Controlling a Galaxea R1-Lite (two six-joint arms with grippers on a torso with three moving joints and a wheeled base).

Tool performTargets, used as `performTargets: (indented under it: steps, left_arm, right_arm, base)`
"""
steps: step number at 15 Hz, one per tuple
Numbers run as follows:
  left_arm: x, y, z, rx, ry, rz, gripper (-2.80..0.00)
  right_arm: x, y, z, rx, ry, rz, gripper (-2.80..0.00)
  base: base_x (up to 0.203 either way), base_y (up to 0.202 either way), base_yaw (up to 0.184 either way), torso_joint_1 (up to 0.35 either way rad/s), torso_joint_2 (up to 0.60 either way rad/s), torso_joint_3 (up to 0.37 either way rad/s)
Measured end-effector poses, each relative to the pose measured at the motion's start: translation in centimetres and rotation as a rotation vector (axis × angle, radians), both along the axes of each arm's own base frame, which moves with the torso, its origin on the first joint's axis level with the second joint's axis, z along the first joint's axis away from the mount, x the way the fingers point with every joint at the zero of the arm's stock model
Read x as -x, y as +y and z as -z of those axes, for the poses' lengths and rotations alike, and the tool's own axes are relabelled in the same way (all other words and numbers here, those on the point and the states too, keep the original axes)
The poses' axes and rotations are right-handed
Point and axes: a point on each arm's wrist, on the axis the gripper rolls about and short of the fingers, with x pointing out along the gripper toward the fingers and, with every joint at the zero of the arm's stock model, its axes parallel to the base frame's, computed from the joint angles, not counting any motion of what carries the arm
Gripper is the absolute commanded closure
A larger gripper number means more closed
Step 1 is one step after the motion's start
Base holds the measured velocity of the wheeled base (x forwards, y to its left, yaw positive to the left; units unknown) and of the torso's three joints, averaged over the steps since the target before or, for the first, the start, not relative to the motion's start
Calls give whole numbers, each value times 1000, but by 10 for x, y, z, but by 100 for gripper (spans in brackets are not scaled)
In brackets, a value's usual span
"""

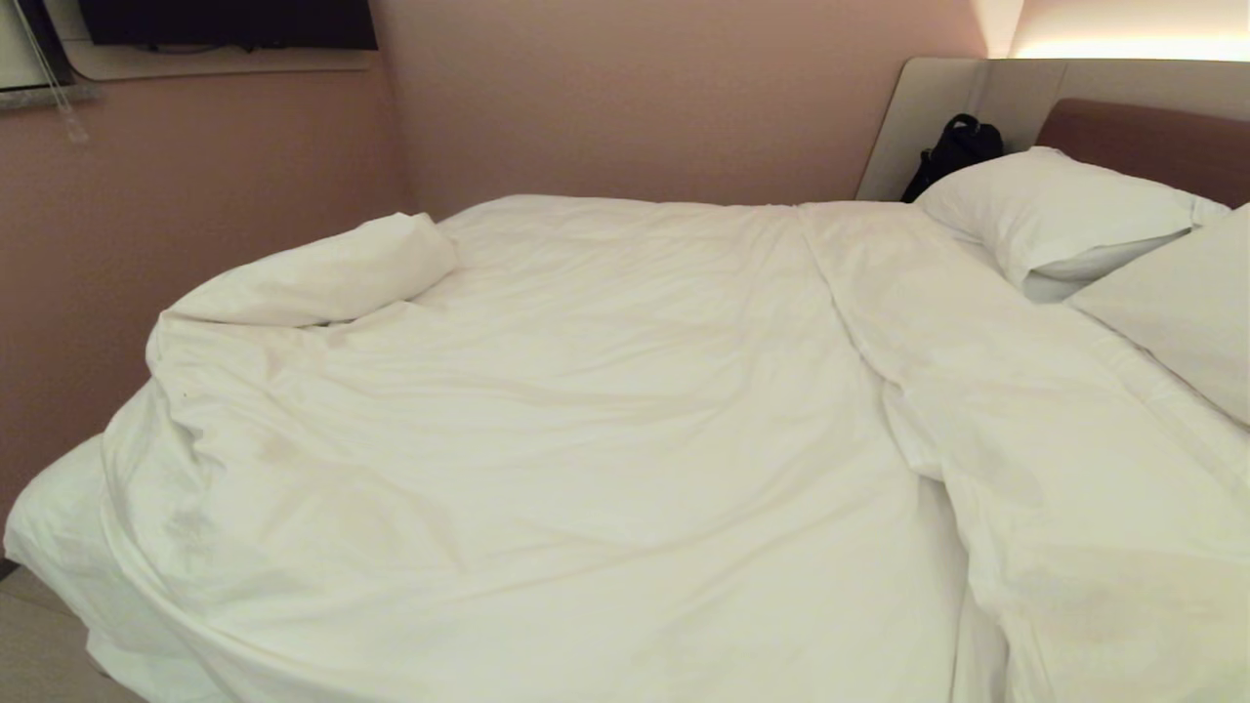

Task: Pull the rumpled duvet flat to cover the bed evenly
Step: Flatten the corners of the folded blanket

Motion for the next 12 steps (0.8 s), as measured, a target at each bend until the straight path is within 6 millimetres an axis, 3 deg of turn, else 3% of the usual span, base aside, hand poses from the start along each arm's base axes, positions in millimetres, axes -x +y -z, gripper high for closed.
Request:
performTargets:
  steps: [7, 12]
  left_arm:
    - [0, 0, 0, 1, 0, 0, 0]
    - [0, 0, 0, 0, 0, 0, 0]
  right_arm:
    - [88, 8, 8, 17, -204, -30, 0]
    - [125, 6, 46, 25, -253, -91, 0]
  base:
    - [0, 0, 0, 0, 0, 0]
    - [0, 0, 0, 0, 0, 0]
